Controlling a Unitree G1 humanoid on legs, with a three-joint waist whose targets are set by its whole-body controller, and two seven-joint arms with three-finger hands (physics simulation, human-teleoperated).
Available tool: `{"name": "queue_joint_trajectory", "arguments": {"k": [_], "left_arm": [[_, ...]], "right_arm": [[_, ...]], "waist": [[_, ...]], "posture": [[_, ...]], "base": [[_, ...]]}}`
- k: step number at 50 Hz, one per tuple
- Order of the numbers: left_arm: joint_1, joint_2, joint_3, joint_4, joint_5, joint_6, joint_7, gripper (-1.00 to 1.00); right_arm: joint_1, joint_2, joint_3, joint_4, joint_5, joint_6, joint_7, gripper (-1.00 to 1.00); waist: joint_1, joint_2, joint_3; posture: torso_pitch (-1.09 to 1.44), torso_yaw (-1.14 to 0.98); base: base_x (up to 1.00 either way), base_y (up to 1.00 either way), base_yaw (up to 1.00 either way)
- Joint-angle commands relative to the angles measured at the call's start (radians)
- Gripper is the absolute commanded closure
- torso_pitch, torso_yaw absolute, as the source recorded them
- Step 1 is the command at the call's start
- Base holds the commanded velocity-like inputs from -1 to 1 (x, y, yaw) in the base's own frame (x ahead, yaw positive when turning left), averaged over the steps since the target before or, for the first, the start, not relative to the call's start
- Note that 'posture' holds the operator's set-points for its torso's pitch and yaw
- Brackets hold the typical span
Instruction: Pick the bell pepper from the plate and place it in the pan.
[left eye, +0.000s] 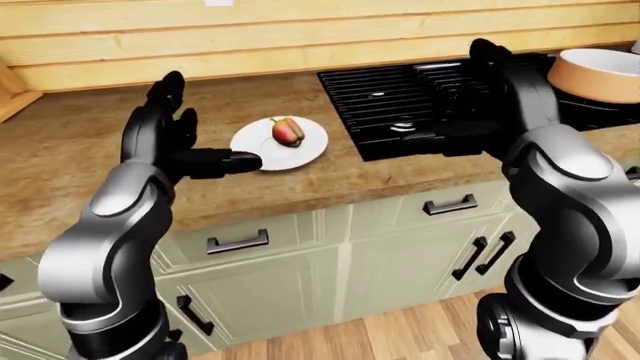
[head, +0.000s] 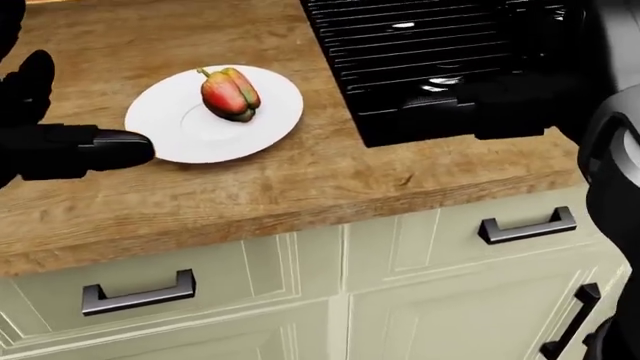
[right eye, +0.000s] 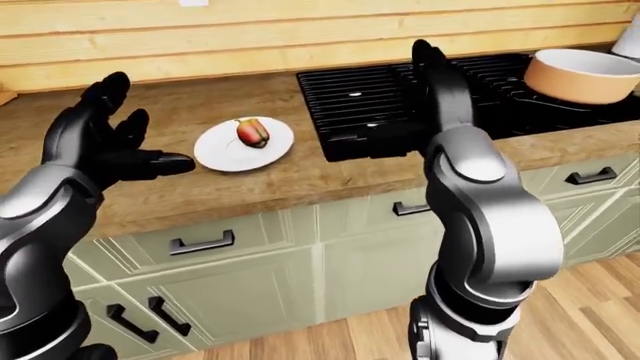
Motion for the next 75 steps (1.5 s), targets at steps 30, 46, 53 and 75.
{"name": "queue_joint_trajectory", "arguments": {"k": [30, 46, 53, 75], "left_arm": [[-0.018, 0.009, 0.017, -0.014, 0.009, -0.027, 0.002, -1.00], [-0.014, 0.004, 0.006, -0.005, 0.019, -0.041, -0.002, -1.00], [-0.009, -0.001, 0.005, -0.016, 0.023, -0.035, -0.006, -1.00], [-0.015, -0.007, -0.002, -0.011, 0.028, -0.044, -0.017, -1.00]], "right_arm": [[-0.026, 0.005, 0.016, -0.008, -0.007, -0.037, 0.004, -1.00], [-0.012, 0.013, 0.021, -0.002, -0.025, -0.052, 0.012, -1.00], [-0.010, 0.009, 0.033, 0.008, -0.029, -0.070, 0.020, -1.00], [-0.218, 0.091, 0.211, 0.111, -0.120, -0.014, 0.163, -1.00]], "waist": [[0.010, -0.001, 0.006], [0.026, 0.007, -0.011], [0.018, 0.021, -0.018], [0.010, 0.028, -0.015]], "posture": [[0.00, 0.00], [0.00, 0.00], [0.00, 0.00], [0.00, 0.00]], "base": [[0.17, 0.01, 0.00], [-0.04, 0.00, 0.00], [0.00, 0.00, 0.00], [0.00, 0.00, 0.00]]}}
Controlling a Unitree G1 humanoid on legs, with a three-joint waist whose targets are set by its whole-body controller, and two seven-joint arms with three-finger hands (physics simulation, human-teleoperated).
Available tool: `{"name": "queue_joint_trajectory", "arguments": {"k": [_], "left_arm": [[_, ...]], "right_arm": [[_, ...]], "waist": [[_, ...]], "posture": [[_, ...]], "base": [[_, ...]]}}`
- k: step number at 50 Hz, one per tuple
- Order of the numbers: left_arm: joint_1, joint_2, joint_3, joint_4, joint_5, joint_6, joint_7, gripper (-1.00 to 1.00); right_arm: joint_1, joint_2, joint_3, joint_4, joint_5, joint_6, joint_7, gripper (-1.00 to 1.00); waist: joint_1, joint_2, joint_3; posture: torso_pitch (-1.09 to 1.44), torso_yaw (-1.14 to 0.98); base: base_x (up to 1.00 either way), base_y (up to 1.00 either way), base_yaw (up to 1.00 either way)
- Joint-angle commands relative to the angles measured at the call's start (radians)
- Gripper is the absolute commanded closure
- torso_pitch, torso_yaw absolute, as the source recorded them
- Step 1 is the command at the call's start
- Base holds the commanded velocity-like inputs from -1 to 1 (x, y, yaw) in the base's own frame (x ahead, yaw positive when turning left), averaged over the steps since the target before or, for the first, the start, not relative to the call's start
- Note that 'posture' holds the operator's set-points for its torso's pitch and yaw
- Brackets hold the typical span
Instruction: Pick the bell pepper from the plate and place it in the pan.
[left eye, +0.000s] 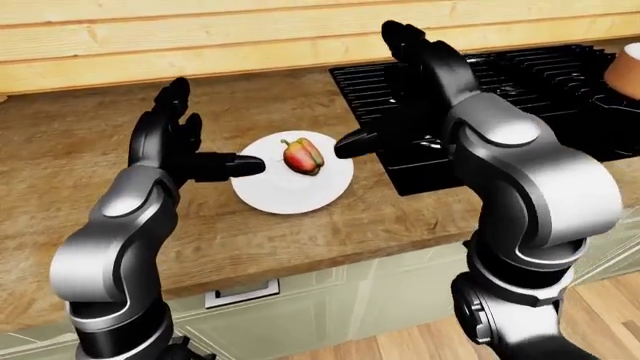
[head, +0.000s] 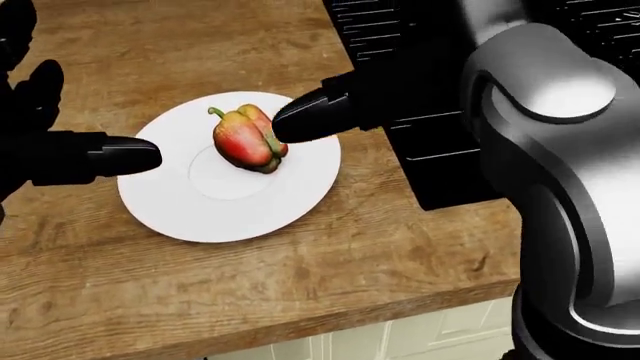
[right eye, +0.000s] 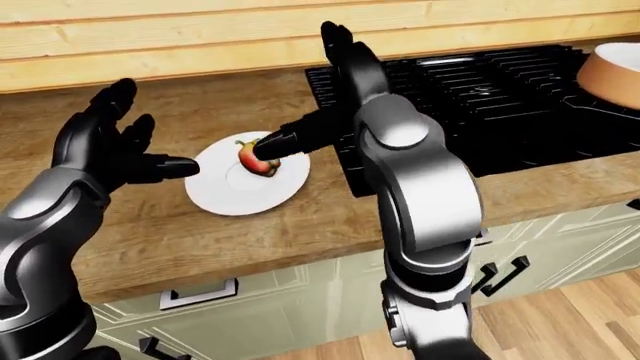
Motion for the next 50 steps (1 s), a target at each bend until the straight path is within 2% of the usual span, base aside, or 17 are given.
{"name": "queue_joint_trajectory", "arguments": {"k": [1, 11, 16, 21, 22, 24, 25, 26, 30, 50], "left_arm": [[-0.029, 0.014, 0.012, -0.031, 0.000, -0.028, -0.001, -1.00], [-0.027, 0.020, 0.020, -0.047, -0.007, -0.017, -0.001, -1.00], [-0.029, 0.017, 0.012, -0.032, -0.003, -0.033, -0.005, -1.00], [-0.023, 0.017, 0.014, -0.036, -0.002, -0.033, -0.007, -1.00], [-0.021, 0.016, 0.014, -0.036, -0.002, -0.035, -0.007, -1.00], [-0.021, 0.016, 0.015, -0.040, -0.003, -0.030, -0.007, -1.00], [-0.022, 0.017, 0.015, -0.039, -0.002, -0.030, -0.007, -1.00], [-0.023, 0.017, 0.016, -0.038, -0.002, -0.030, -0.008, -1.00], [-0.018, 0.017, 0.014, -0.029, 0.001, -0.044, -0.012, -1.00], [-0.023, 0.019, 0.017, -0.037, -0.002, -0.031, -0.011, -1.00]], "right_arm": [[-0.032, 0.000, 0.001, -0.018, -0.031, -0.018, 0.024, -1.00], [-0.045, 0.030, 0.096, 0.010, -0.156, -0.046, 0.150, -1.00], [-0.023, 0.082, 0.125, 0.028, -0.245, -0.075, 0.201, -1.00], [-0.016, 0.125, 0.111, 0.044, -0.311, -0.093, 0.231, -1.00], [-0.016, 0.133, 0.110, 0.044, -0.321, -0.093, 0.234, -0.84], [-0.015, 0.143, 0.109, 0.048, -0.338, -0.099, 0.242, -0.70], [-0.015, 0.148, 0.111, 0.050, -0.346, -0.101, 0.246, -0.51], [-0.014, 0.150, 0.110, 0.054, -0.350, -0.107, 0.248, -0.61], [-0.009, 0.165, 0.109, 0.067, -0.373, -0.123, 0.262, -0.64], [-0.020, 0.256, 0.138, 0.184, -0.536, -0.234, 0.356, -0.58]], "waist": [[-0.001, 0.006, -0.026], [-0.005, 0.014, -0.021], [-0.005, 0.018, -0.022], [-0.006, 0.022, -0.023], [-0.006, 0.022, -0.023], [-0.006, 0.023, -0.023], [-0.006, 0.024, -0.023], [-0.006, 0.024, -0.023], [-0.006, 0.026, -0.024], [-0.010, 0.033, -0.028]], "posture": [[0.00, 0.00], [0.00, 0.00], [0.00, 0.00], [0.00, 0.00], [0.00, 0.00], [0.00, 0.00], [0.00, 0.00], [0.00, 0.00], [0.00, 0.00], [0.00, 0.00]], "base": [[0.00, 0.00, 0.00], [0.00, 0.00, 0.00], [0.00, 0.00, 0.00], [0.00, 0.00, 0.00], [0.00, 0.00, 0.00], [0.00, 0.00, 0.00], [0.00, 0.00, 0.00], [0.00, 0.00, 0.00], [0.00, 0.00, 0.00], [0.00, 0.00, 0.00]]}}
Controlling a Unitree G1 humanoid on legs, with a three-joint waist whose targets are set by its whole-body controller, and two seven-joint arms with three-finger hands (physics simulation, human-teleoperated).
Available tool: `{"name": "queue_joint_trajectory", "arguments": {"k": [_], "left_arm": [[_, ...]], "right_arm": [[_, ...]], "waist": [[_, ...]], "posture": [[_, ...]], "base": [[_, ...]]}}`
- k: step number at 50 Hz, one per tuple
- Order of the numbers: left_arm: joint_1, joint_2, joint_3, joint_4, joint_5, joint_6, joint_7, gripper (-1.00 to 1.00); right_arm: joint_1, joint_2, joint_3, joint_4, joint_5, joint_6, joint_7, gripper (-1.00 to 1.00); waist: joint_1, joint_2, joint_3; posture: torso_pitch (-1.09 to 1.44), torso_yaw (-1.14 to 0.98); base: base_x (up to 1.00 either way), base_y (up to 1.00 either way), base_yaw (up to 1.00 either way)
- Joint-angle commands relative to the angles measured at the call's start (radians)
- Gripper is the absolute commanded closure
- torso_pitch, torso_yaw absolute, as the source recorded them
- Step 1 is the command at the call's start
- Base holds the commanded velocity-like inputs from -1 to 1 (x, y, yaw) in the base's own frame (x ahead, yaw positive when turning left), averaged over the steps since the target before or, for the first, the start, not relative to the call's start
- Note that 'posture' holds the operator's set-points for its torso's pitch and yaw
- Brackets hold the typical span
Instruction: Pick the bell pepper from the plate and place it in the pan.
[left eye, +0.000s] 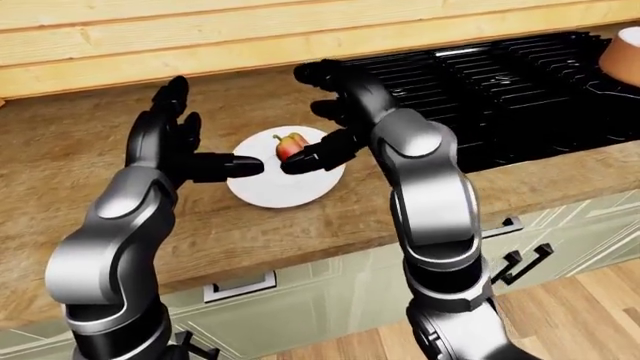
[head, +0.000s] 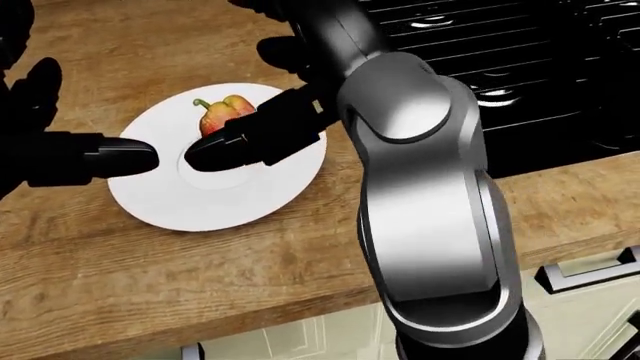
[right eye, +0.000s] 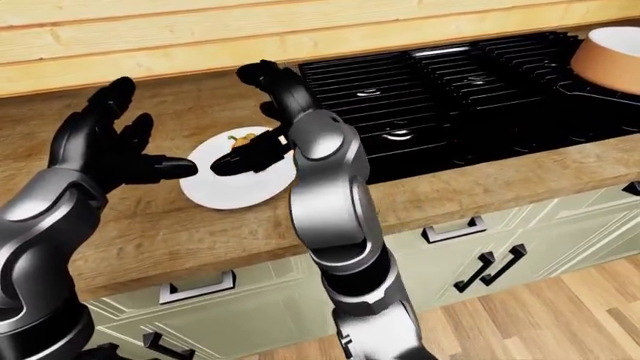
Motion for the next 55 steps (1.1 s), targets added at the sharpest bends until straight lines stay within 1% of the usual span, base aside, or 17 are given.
{"name": "queue_joint_trajectory", "arguments": {"k": [1, 2, 3, 4, 9, 11, 13, 17, 19, 22, 25, 28, 36, 46, 55], "left_arm": [[-0.028, 0.012, 0.013, -0.027, 0.001, -0.028, 0.002, -1.00], [-0.026, 0.008, 0.011, -0.031, 0.001, -0.028, 0.005, -1.00], [-0.024, 0.006, 0.008, -0.030, 0.002, -0.030, 0.006, -1.00], [-0.023, 0.003, 0.005, -0.027, 0.002, -0.034, 0.005, -1.00], [-0.019, 0.006, 0.007, -0.024, 0.004, -0.039, 0.001, -1.00], [-0.023, 0.007, 0.007, -0.025, 0.004, -0.034, 0.002, -1.00], [-0.024, 0.008, 0.009, -0.027, 0.003, -0.032, 0.001, -1.00], [-0.035, 0.007, 0.005, -0.026, 0.002, -0.028, 0.002, -1.00], [-0.037, 0.008, 0.005, -0.027, 0.001, -0.024, 0.003, -1.00], [-0.032, 0.006, 0.004, -0.025, 0.003, -0.030, 0.002, -1.00], [-0.026, 0.007, 0.007, -0.025, 0.003, -0.034, -0.001, -1.00], [-0.018, 0.006, 0.007, -0.029, 0.003, -0.035, -0.002, -1.00], [-0.018, 0.006, 0.008, -0.028, 0.003, -0.036, -0.003, -1.00], [-0.023, 0.006, 0.007, -0.026, 0.005, -0.034, -0.004, -1.00], [-0.028, 0.008, 0.006, -0.018, 0.004, -0.039, -0.005, -1.00]], "right_arm": [[-0.038, 0.005, -0.008, -0.021, -0.028, -0.041, 0.005, -0.57], [-0.038, 0.011, -0.006, -0.019, -0.035, -0.044, 0.010, -0.55], [-0.036, 0.016, -0.007, -0.015, -0.040, -0.051, 0.011, -0.47], [-0.034, 0.019, -0.003, -0.010, -0.050, -0.059, 0.014, -0.45], [-0.008, 0.043, -0.002, -0.003, -0.076, -0.086, 0.023, -0.51], [0.005, 0.047, 0.008, 0.010, -0.095, -0.110, 0.025, -0.50], [0.010, 0.053, 0.007, 0.016, -0.108, -0.119, 0.035, -0.46], [0.020, 0.061, 0.001, 0.040, -0.124, -0.150, 0.039, -0.44], [0.025, 0.069, -0.006, 0.055, -0.127, -0.167, 0.035, -0.41], [0.032, 0.081, -0.009, 0.070, -0.130, -0.184, 0.027, -0.44], [0.028, 0.088, -0.010, 0.080, -0.132, -0.187, 0.027, -0.39], [0.033, 0.096, -0.011, 0.090, -0.129, -0.199, 0.017, -0.40], [0.021, 0.097, -0.013, 0.129, -0.125, -0.227, 0.002, -0.36], [-0.006, 0.095, -0.017, 0.178, -0.143, -0.262, 0.004, -0.36], [0.004, 0.092, -0.013, 0.209, -0.162, -0.293, 0.011, -0.36]], "waist": [[0.000, 0.005, -0.027], [-0.001, 0.005, -0.028], [-0.001, 0.006, -0.027], [-0.001, 0.006, -0.027], [-0.001, 0.007, -0.029], [-0.001, 0.007, -0.029], [-0.002, 0.008, -0.030], [-0.002, 0.009, -0.030], [-0.002, 0.009, -0.030], [-0.003, 0.010, -0.030], [-0.004, 0.011, -0.032], [-0.004, 0.013, -0.032], [-0.005, 0.013, -0.031], [-0.005, 0.014, -0.031], [-0.004, 0.014, -0.031]], "posture": [[0.00, 0.00], [0.00, 0.00], [0.00, 0.00], [0.00, 0.00], [0.00, 0.00], [0.00, 0.00], [0.00, 0.00], [0.00, 0.00], [0.00, 0.00], [0.00, 0.00], [0.00, 0.00], [0.00, 0.00], [0.00, 0.00], [0.00, 0.00], [0.00, 0.00]], "base": [[0.00, 0.00, 0.00], [0.00, 0.00, 0.00], [0.00, 0.00, 0.00], [0.00, 0.00, 0.00], [0.00, 0.00, 0.00], [0.00, 0.00, 0.00], [0.00, 0.00, 0.00], [0.00, 0.00, 0.00], [0.00, 0.00, 0.00], [0.00, 0.00, 0.00], [0.00, 0.00, 0.00], [0.00, 0.00, 0.00], [0.00, 0.00, 0.00], [0.00, 0.00, 0.00], [0.00, 0.00, 0.00]]}}
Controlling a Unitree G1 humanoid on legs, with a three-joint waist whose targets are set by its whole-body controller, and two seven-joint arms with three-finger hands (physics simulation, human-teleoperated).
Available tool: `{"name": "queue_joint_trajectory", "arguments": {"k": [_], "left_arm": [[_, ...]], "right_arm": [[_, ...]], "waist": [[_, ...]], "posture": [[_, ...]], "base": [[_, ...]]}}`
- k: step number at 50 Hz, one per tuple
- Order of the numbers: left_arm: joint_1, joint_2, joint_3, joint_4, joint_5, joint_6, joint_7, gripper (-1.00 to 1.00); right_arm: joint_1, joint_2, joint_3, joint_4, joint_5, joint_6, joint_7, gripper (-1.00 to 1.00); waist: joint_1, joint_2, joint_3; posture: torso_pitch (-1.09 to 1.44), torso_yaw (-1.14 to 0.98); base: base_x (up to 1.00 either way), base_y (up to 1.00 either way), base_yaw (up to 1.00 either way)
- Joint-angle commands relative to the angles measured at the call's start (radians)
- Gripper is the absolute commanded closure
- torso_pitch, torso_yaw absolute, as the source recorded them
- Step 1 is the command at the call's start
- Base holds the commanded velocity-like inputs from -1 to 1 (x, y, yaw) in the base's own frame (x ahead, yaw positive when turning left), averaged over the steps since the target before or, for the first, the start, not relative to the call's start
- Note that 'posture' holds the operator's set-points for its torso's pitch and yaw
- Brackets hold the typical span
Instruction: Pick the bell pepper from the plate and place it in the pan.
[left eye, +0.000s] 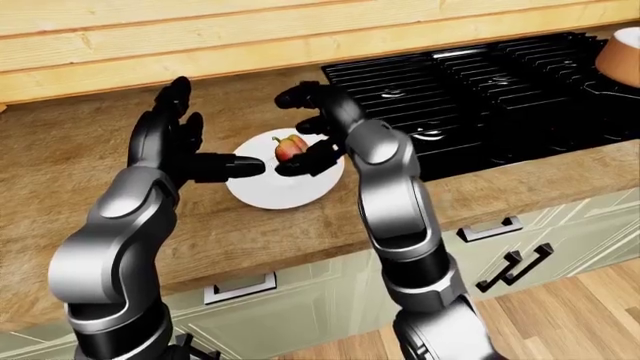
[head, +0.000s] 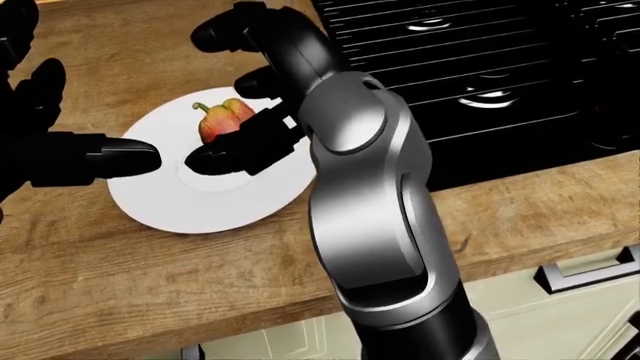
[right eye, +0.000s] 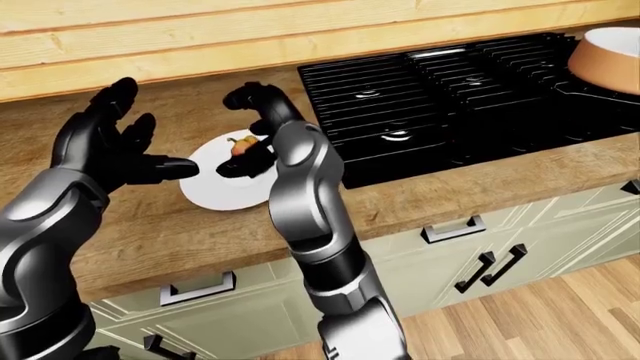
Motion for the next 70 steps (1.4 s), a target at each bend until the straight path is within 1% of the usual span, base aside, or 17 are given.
{"name": "queue_joint_trajectory", "arguments": {"k": [1, 7, 13, 21, 25, 36, 43, 54, 57, 70], "left_arm": [[-0.026, 0.010, 0.008, -0.024, 0.003, -0.036, 0.001, -1.00], [-0.028, 0.011, 0.007, -0.022, 0.003, -0.037, 0.001, -1.00], [-0.025, 0.008, 0.007, -0.023, 0.003, -0.039, 0.001, -1.00], [-0.019, 0.009, 0.009, -0.031, 0.001, -0.034, 0.000, -1.00], [-0.024, 0.009, 0.008, -0.031, 0.001, -0.032, 0.000, -1.00], [-0.020, 0.008, 0.007, -0.025, 0.004, -0.042, -0.003, -1.00], [-0.019, 0.007, 0.008, -0.029, 0.003, -0.038, -0.003, -1.00], [-0.021, 0.007, 0.007, -0.021, 0.002, -0.045, -0.002, -1.00], [-0.022, 0.007, 0.006, -0.017, 0.002, -0.048, -0.002, -1.00], [-0.014, 0.005, 0.007, -0.031, -0.001, -0.039, -0.001, -1.00]], "right_arm": [[-0.030, 0.003, 0.003, -0.028, -0.017, -0.030, -0.001, -0.36], [-0.033, 0.007, -0.009, -0.002, -0.022, -0.050, -0.001, -0.36], [-0.027, 0.008, -0.010, 0.014, -0.023, -0.069, -0.010, -0.36], [-0.049, 0.009, -0.018, 0.035, -0.017, -0.075, -0.025, -0.37], [-0.084, 0.002, -0.038, 0.104, 0.011, -0.112, -0.060, -0.34], [-0.135, -0.003, -0.052, 0.222, 0.074, -0.163, -0.127, -0.33], [-0.151, -0.008, -0.050, 0.287, 0.098, -0.199, -0.159, -0.33], [-0.146, -0.014, -0.049, 0.322, 0.099, -0.229, -0.171, -0.33], [-0.145, -0.017, -0.048, 0.333, 0.096, -0.239, -0.175, -0.30], [-0.135, -0.005, -0.046, 0.374, 0.091, -0.273, -0.200, -0.30]], "waist": [[0.000, 0.006, -0.026], [0.000, 0.006, -0.027], [0.000, 0.006, -0.027], [0.000, 0.006, -0.029], [0.000, 0.006, -0.029], [-0.001, 0.007, -0.030], [-0.001, 0.007, -0.030], [0.000, 0.005, -0.030], [0.000, 0.005, -0.030], [0.001, 0.006, -0.031]], "posture": [[0.00, 0.00], [0.00, 0.00], [0.00, 0.00], [0.00, 0.00], [0.00, 0.00], [0.00, 0.00], [0.00, 0.00], [0.00, 0.00], [0.00, 0.00], [0.00, 0.00]], "base": [[0.00, 0.00, 0.00], [0.00, 0.00, 0.00], [0.00, 0.00, 0.00], [0.00, 0.00, 0.00], [0.00, 0.00, 0.00], [0.00, 0.00, 0.00], [0.00, 0.00, 0.00], [0.00, 0.00, 0.00], [0.00, 0.00, 0.00], [0.00, 0.00, 0.00]]}}
